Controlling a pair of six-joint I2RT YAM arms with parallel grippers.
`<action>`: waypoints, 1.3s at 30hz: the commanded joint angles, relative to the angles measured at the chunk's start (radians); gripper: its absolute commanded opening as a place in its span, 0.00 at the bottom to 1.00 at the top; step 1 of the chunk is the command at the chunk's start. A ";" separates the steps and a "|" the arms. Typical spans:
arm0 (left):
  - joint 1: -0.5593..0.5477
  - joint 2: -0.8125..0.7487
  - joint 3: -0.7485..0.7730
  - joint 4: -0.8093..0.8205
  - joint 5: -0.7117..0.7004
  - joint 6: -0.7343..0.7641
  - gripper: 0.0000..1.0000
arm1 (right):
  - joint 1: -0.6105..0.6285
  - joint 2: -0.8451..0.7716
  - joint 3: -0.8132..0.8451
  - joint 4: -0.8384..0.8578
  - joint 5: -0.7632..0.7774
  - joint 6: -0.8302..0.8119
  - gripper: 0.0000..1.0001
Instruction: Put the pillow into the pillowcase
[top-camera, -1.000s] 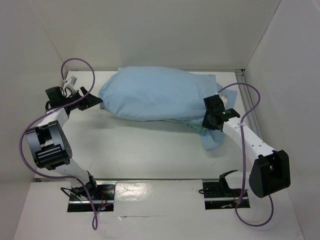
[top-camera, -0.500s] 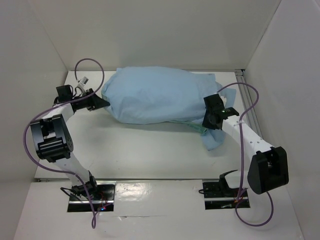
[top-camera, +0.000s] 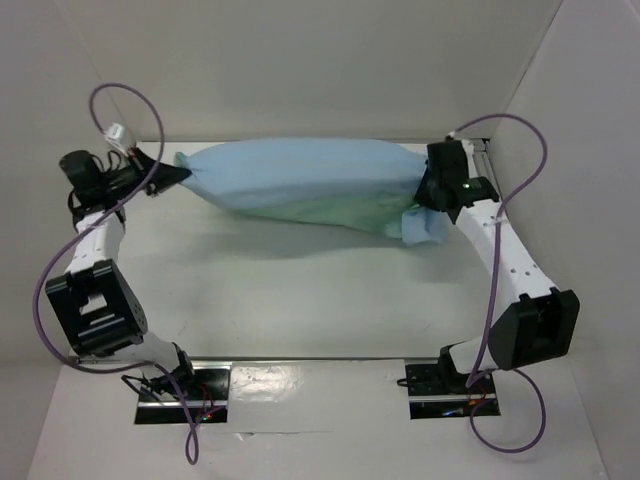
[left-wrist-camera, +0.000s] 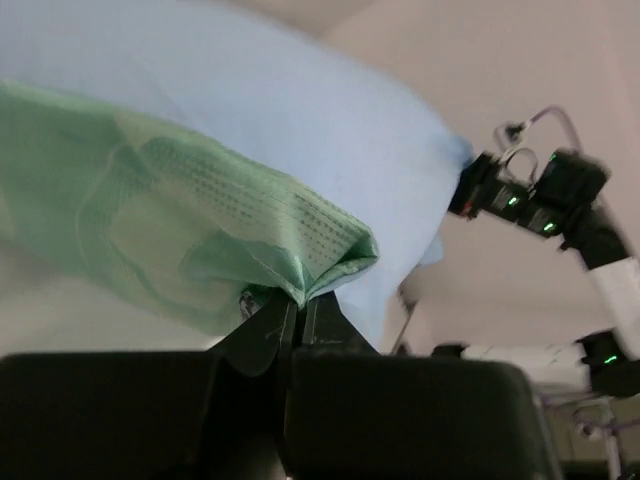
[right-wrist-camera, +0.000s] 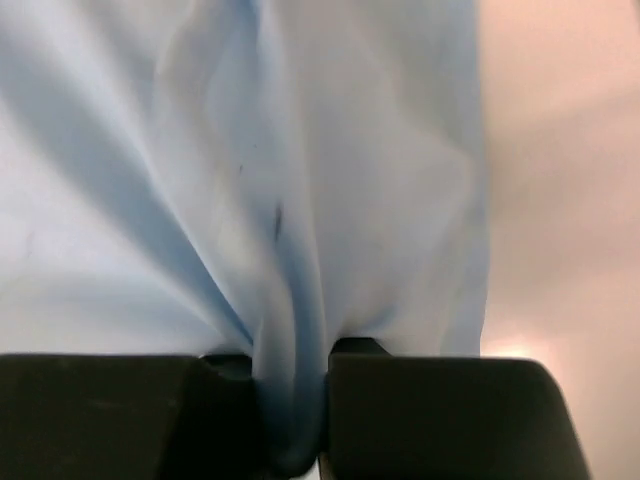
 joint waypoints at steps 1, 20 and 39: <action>0.166 -0.146 0.075 0.463 -0.001 -0.509 0.00 | -0.084 -0.088 0.195 0.030 0.089 -0.043 0.00; 0.440 -0.444 0.097 -0.023 -0.209 -0.580 0.00 | -0.227 -0.424 0.169 -0.171 0.088 -0.131 0.00; 0.041 -0.153 0.685 -0.883 -0.682 0.217 0.00 | -0.169 -0.058 0.301 0.048 -0.044 -0.108 0.00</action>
